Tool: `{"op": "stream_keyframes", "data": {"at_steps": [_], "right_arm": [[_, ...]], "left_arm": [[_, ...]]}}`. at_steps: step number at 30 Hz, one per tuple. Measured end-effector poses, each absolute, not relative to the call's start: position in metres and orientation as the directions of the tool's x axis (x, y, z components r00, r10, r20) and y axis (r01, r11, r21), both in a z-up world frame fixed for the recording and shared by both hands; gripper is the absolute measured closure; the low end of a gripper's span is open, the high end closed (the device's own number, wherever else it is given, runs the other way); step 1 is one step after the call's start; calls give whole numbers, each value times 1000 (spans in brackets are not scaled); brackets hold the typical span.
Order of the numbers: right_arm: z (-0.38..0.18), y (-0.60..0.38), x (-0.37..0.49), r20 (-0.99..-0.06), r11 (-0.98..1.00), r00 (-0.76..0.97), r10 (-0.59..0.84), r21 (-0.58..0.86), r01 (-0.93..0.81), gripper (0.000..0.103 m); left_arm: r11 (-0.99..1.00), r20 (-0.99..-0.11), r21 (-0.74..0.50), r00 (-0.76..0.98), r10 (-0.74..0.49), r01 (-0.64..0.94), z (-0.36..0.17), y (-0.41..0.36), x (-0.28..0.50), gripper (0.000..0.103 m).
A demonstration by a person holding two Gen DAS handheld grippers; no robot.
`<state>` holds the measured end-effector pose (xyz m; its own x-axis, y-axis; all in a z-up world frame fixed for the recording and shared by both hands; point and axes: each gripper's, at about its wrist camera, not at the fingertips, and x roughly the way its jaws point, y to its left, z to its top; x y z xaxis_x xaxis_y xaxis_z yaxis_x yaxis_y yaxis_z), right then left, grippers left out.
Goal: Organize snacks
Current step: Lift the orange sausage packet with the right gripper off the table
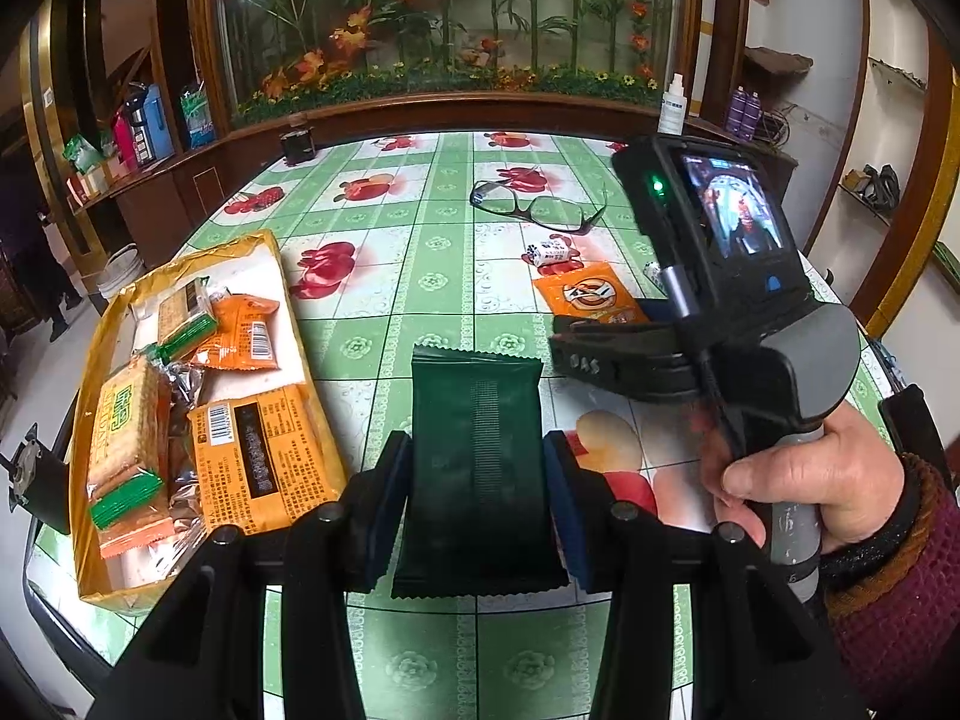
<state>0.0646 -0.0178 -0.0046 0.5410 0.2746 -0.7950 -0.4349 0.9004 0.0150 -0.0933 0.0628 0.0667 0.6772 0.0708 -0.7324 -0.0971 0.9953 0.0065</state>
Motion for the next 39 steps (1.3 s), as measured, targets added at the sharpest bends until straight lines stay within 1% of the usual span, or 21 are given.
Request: {"op": "stream_keyframes", "data": {"at_steps": [11, 14, 15, 19, 22, 23, 24, 26, 28, 29, 31, 32, 33, 35, 39], "right_arm": [[-1, -27, 67, -791, 910, 531, 302, 74, -408, 53], [3, -30, 67, -785, 909, 532, 317, 91, -407, 59], [3, -30, 66, -784, 908, 533, 318, 91, -408, 80], [4, -31, 67, -790, 906, 519, 328, 109, -408, 79], [4, -31, 67, -785, 909, 527, 324, 104, -404, 76], [3, -31, 67, -785, 912, 532, 316, 98, -398, 69], [3, -30, 67, -786, 914, 537, 307, 86, -397, 54], [1, -25, 67, -793, 913, 540, 283, 50, -406, 38], [-1, -20, 65, -794, 903, 536, 288, 38, -429, 37], [-2, -15, 65, -795, 900, 538, 281, 24, -436, 32], [-6, -6, 63, -799, 891, 537, 271, -3, -455, 30], [-6, -3, 60, -789, 889, 557, 259, -30, -456, 30], [-5, -2, 59, -788, 888, 561, 255, -39, -459, 37], [-5, -3, 60, -799, 888, 538, 269, -10, -459, 37], [-6, -4, 56, -794, 890, 542, 274, -4, -456, 38]], "left_arm": [[994, -729, -2, 680, 71, -106, 68, 69, -95, 60], [994, -729, -2, 681, 72, -108, 68, 69, -95, 60], [994, -729, -2, 681, 74, -110, 68, 69, -95, 60], [994, -731, -5, 678, 72, -110, 67, 68, -95, 60], [994, -731, -3, 678, 71, -108, 67, 68, -96, 60], [994, -731, -3, 679, 72, -108, 67, 68, -96, 60], [994, -731, -4, 678, 71, -108, 67, 67, -96, 60], [994, -729, -8, 681, 67, -106, 67, 67, -96, 60], [994, -727, -14, 684, 64, -107, 67, 68, -97, 60], [994, -726, -24, 685, 56, -107, 66, 69, -97, 60], [994, -724, -31, 688, 50, -104, 65, 71, -98, 60], [994, -726, -33, 686, 50, -107, 65, 71, -98, 60], [993, -726, -41, 686, 45, -108, 65, 72, -98, 60], [993, -719, -53, 694, 37, -108, 67, 74, -100, 60], [991, -708, -81, 706, 20, -109, 70, 81, -102, 59]]}}
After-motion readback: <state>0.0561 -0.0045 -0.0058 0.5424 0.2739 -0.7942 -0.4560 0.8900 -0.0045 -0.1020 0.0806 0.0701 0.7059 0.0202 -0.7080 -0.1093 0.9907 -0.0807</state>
